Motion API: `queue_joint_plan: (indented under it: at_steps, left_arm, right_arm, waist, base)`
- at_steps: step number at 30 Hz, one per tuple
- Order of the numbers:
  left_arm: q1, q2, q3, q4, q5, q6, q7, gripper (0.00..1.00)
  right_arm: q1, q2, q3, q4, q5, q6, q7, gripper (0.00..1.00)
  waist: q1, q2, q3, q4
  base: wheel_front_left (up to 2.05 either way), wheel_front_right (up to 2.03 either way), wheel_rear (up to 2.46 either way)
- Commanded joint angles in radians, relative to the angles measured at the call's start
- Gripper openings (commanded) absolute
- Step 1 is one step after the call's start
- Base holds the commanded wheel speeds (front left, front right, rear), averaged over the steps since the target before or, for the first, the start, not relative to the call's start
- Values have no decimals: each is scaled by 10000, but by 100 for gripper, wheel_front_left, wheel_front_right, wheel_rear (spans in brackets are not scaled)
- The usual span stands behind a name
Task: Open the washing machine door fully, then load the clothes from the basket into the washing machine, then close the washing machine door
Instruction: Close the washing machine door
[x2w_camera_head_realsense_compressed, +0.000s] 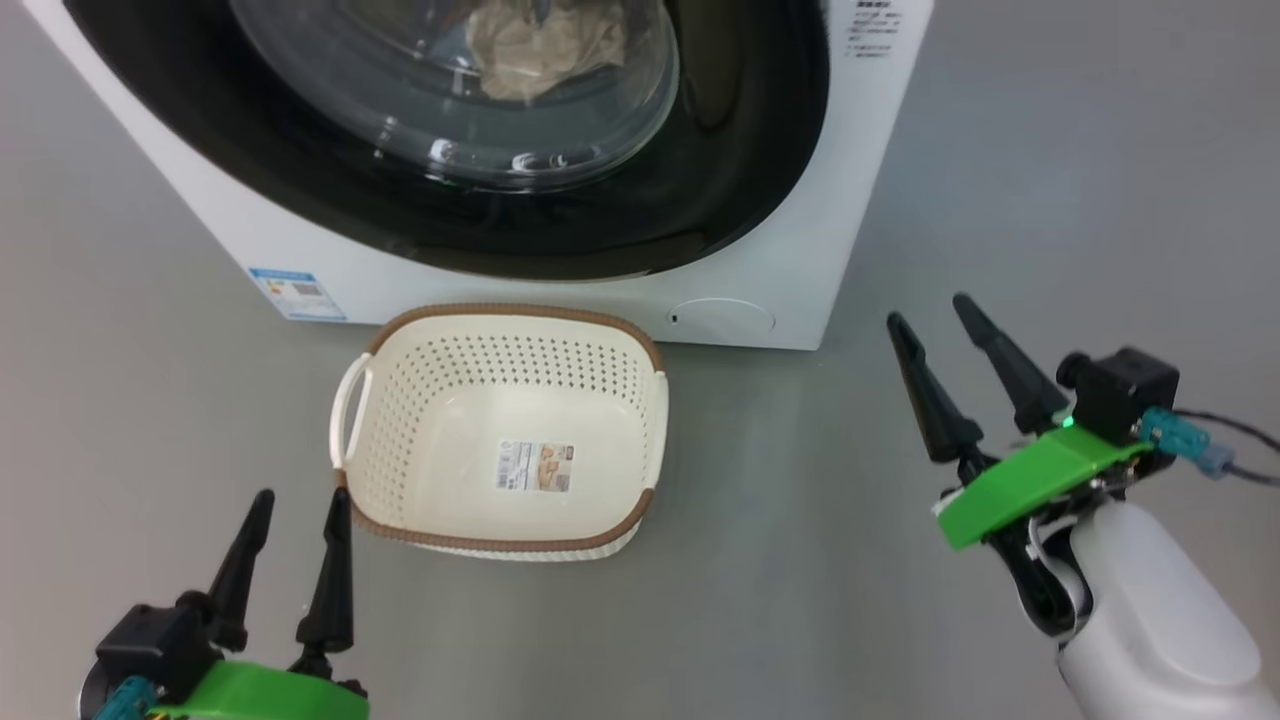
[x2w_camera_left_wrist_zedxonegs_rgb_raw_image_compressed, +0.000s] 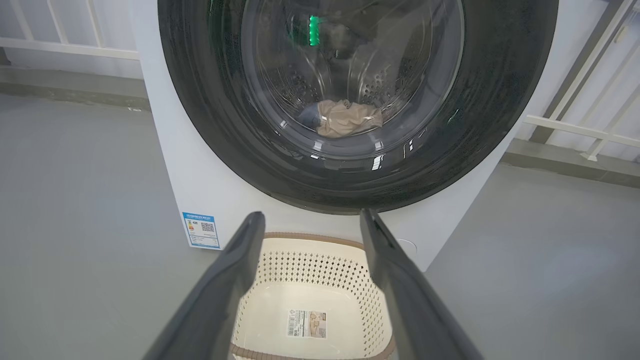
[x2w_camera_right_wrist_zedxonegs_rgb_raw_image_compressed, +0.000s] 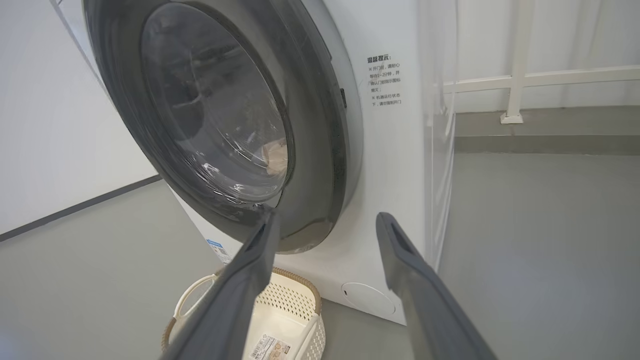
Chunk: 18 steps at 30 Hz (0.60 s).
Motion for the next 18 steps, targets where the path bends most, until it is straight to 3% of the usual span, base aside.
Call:
queue_joint_plan:
  at_steps: [1, 18]
  left_arm:
    - [54, 279, 392, -158, 9, -31, -122, 100]
    - [496, 494, 716, -30, -2, -31, -122, 100]
  right_arm:
    - [394, 89, 44, -303, -116, -25, -48, 100]
    - [2093, 25, -639, -640, -213, -25, -48, 100]
  waist:
    - [0, 0, -354, -379]
    - [0, 0, -945, -1381]
  base:
    - [0, 0, 0]
    - [0, 0, 0]
